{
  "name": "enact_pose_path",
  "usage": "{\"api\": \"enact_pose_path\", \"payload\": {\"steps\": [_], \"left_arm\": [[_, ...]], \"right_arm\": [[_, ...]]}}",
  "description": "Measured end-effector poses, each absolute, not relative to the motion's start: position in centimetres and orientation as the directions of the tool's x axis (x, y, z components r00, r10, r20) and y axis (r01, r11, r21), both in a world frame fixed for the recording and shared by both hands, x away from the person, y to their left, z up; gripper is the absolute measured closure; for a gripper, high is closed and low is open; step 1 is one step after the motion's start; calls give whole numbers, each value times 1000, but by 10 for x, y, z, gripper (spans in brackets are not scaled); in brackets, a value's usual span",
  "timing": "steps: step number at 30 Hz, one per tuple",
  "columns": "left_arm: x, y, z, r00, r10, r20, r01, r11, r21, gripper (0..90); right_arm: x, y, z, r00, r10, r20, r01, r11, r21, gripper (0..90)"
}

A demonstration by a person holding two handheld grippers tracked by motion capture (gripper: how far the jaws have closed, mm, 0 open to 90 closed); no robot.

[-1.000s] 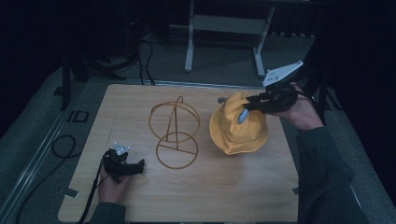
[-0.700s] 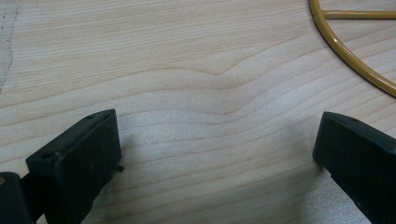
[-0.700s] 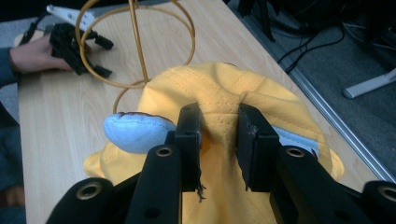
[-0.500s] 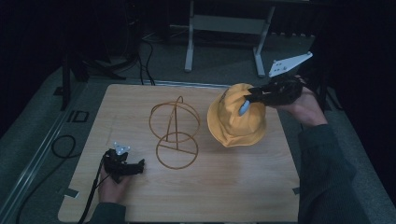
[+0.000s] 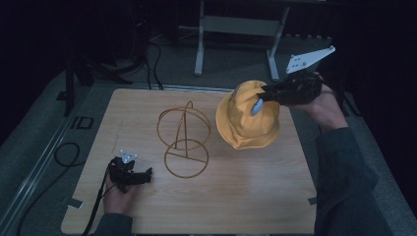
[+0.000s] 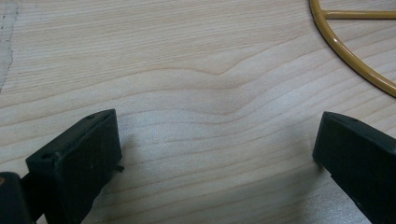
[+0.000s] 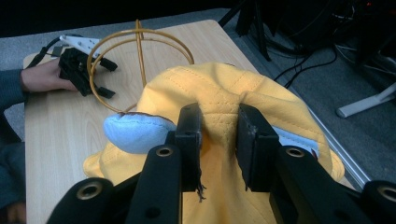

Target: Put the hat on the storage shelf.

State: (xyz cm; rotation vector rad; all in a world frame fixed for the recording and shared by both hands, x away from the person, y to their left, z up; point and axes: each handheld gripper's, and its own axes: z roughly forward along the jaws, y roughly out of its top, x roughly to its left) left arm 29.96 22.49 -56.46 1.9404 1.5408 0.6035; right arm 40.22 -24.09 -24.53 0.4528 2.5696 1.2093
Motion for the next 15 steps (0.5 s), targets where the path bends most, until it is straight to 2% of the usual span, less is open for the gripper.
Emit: {"api": "enact_pose_path", "payload": {"steps": [15], "left_arm": [[300, 225, -565, 229, 973, -7, 708, -161, 687, 8]], "right_arm": [[398, -231, -222, -922, 365, -126, 119, 579, 807, 721]]}}
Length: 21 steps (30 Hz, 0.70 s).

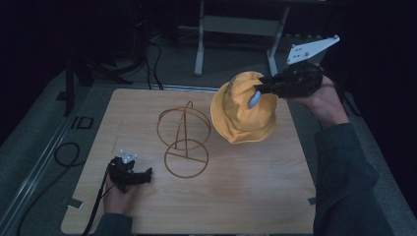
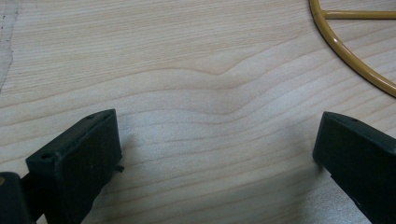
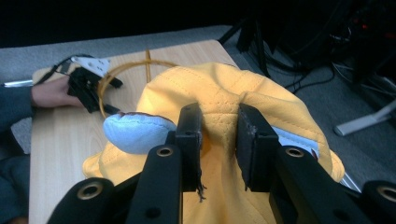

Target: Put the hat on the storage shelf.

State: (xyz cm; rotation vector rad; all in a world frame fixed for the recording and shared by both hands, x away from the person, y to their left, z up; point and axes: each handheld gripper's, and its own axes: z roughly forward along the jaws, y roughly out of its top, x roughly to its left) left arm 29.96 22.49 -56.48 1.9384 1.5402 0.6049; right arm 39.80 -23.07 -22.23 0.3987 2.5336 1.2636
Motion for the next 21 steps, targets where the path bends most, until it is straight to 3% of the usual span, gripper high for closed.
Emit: {"api": "enact_pose_path", "payload": {"steps": [21], "left_arm": [[300, 225, -565, 228, 974, -8, 708, -160, 688, 8]], "right_arm": [[396, -165, -211, -959, 255, -120, 34, 527, 849, 722]]}}
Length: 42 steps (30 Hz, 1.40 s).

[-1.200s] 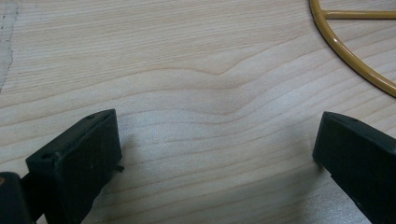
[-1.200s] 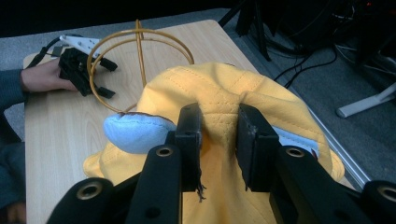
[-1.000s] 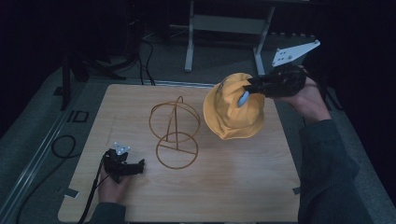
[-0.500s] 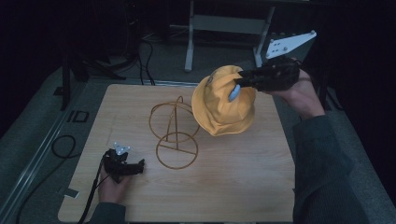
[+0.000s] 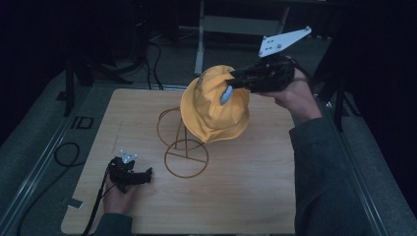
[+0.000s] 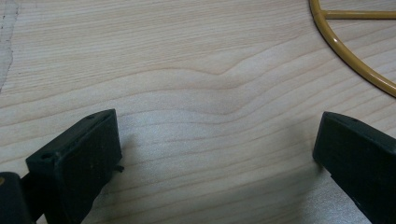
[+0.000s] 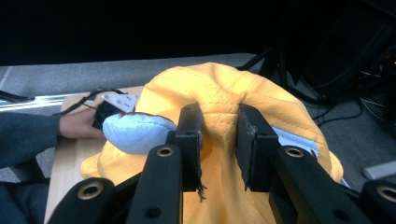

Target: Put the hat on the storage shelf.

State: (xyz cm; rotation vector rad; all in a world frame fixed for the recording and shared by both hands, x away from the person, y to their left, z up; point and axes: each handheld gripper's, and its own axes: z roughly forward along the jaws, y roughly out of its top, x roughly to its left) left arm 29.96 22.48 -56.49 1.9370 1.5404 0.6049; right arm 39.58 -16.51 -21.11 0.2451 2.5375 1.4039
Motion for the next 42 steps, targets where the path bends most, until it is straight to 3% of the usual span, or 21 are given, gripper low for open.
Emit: {"api": "enact_pose_path", "payload": {"steps": [18, 42], "left_arm": [[300, 225, -565, 229, 973, -9, 710, -161, 686, 8], [300, 225, -565, 228, 974, -10, 709, -159, 687, 8]], "right_arm": [[408, -90, -245, -969, 231, -85, 75, 606, 792, 721], [411, -49, -283, -975, 212, -65, 101, 686, 720, 686]]}}
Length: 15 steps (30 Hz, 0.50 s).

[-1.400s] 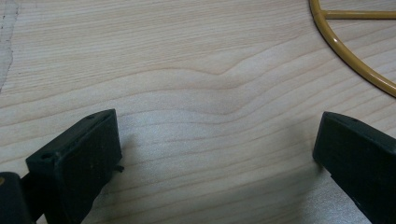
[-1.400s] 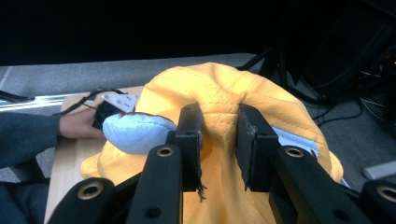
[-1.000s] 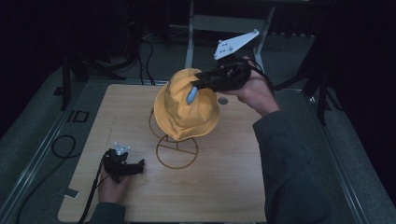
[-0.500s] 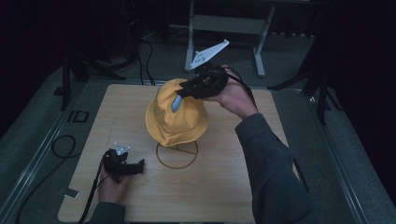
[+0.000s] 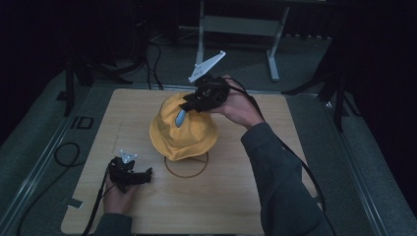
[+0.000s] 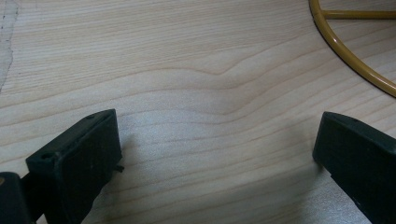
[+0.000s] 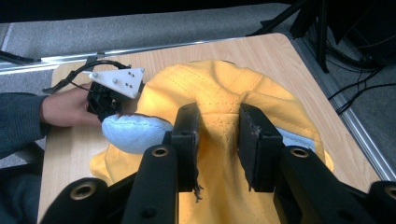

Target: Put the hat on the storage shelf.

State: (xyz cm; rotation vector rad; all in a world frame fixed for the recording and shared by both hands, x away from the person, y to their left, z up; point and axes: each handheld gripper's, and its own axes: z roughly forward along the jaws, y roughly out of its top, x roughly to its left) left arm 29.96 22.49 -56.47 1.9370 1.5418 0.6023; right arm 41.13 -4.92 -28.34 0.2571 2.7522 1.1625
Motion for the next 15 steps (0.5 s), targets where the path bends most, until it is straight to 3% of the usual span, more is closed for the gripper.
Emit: {"api": "enact_pose_path", "payload": {"steps": [4, 12, 15], "left_arm": [[300, 225, -565, 227, 974, -11, 709, -158, 688, 8], [300, 225, -565, 227, 974, -11, 709, -157, 688, 8], [300, 225, -565, 227, 974, -11, 709, -158, 688, 8]], "right_arm": [[411, -51, -283, -974, 216, -63, 105, 685, 721, 601], [413, -62, -279, -964, 260, -49, 144, 671, 727, 229], [413, -68, -277, -957, 284, -61, 150, 663, 734, 185]]}}
